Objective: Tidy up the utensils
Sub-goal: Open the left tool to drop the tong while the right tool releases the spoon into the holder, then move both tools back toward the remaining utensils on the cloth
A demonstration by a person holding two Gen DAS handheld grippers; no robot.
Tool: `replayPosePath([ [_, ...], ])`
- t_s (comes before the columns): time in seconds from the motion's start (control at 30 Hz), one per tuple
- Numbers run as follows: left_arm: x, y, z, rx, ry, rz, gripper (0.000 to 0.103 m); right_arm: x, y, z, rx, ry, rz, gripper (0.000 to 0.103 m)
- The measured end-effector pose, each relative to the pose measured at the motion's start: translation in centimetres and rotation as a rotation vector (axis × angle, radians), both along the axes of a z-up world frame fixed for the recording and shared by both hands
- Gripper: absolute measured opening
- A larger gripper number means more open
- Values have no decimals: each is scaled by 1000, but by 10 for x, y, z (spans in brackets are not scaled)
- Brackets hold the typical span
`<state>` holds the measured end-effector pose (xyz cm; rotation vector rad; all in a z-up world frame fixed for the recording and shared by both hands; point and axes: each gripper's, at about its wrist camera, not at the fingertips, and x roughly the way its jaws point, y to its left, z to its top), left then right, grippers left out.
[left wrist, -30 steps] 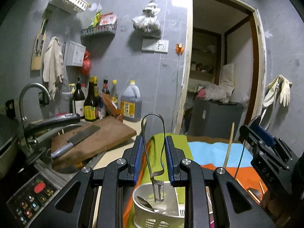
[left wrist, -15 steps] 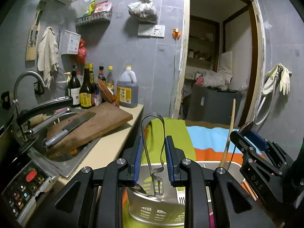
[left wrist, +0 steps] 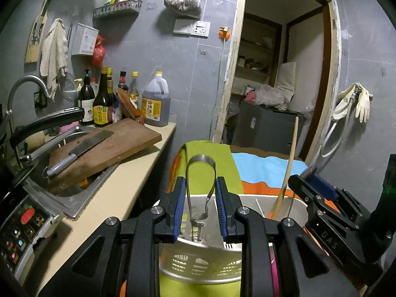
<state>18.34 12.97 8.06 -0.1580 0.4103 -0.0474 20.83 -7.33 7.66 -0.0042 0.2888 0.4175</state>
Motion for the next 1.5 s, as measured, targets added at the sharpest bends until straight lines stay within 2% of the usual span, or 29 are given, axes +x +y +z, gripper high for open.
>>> replayPosePath([
  [0.3, -8, 3, 7, -28, -25, -4, 27, -3, -4, 0, 13, 6, 16, 47],
  [0.47, -14, -4, 11, -26, -67, 1, 35, -13, -16, 10, 41, -45, 1, 54],
  [0.53, -17, -7, 14, -37, -95, 5, 42, -18, -24, 17, 49, -78, -14, 67],
  [0.57, -19, -9, 15, -44, -110, 6, 45, -21, -29, 20, 53, -98, -21, 70],
  [0.63, -23, -15, 18, -51, -148, 13, 57, -27, -39, 27, 52, -139, -38, 77],
  [0.77, -30, -32, 24, -28, -210, 19, 69, -40, -61, 39, 41, -209, -74, 92],
  [0.83, -32, -41, 26, -13, -230, 15, 85, -45, -73, 43, 41, -233, -97, 103],
  [1.03, -36, -75, 26, 28, -263, -22, 96, -58, -109, 45, 7, -262, -155, 103],
  [1.2, -36, -101, 21, 19, -256, -84, 98, -66, -137, 40, -36, -262, -201, 103],
  [1.5, -37, -160, 7, 76, -212, -192, 98, -66, -188, 27, -81, -206, -268, 103],
])
